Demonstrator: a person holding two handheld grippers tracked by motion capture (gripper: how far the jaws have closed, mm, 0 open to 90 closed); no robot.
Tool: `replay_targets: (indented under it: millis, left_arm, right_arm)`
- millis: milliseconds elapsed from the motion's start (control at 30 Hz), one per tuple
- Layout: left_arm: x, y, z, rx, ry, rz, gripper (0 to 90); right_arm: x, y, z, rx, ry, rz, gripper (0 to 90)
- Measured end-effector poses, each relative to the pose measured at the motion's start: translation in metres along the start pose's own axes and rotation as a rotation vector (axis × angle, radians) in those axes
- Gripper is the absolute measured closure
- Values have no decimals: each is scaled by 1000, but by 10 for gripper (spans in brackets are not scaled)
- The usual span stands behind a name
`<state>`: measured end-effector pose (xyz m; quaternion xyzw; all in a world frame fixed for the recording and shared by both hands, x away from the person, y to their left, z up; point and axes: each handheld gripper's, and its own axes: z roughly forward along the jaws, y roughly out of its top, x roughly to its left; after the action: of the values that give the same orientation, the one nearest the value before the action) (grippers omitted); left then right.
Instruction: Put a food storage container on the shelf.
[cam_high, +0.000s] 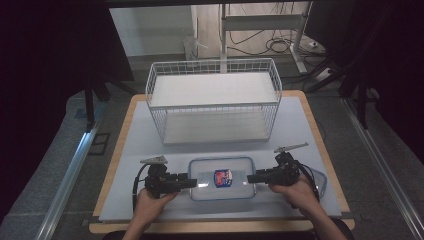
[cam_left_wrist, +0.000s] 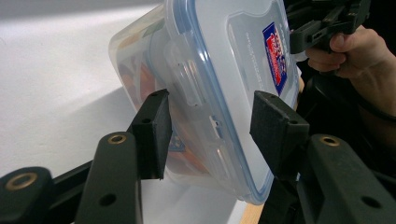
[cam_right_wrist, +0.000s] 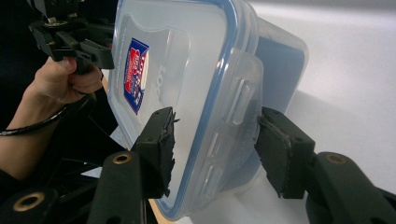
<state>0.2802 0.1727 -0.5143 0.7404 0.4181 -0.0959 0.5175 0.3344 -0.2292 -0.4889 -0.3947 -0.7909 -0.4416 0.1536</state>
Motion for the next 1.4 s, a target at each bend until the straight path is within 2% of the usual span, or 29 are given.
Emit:
replay_targets:
  millis: [400, 667, 767, 1000, 1100, 1400]
  left_arm:
    - [-4, -2, -3, -14, 1, -24, 525]
    - [-4, 0, -3, -24, 5, -60, 539]
    - [-6, 2, -4, -21, 19, -44, 543]
    - [-7, 5, -6, -24, 43, -40, 545]
    - [-8, 8, -8, -40, 40, -34, 546]
    - [-17, 26, -18, -63, 55, 21, 546]
  right_arm:
    - [5, -3, -3, -10, -7, -1, 509]
    - [6, -3, -4, -18, -13, 13, 520]
    - [8, -3, -4, -27, -16, 12, 528]
    - [13, 0, -3, -46, -36, -14, 532]
    - [15, 3, -6, -73, -34, -25, 536]
    - [21, 12, -14, -112, -19, -42, 537]
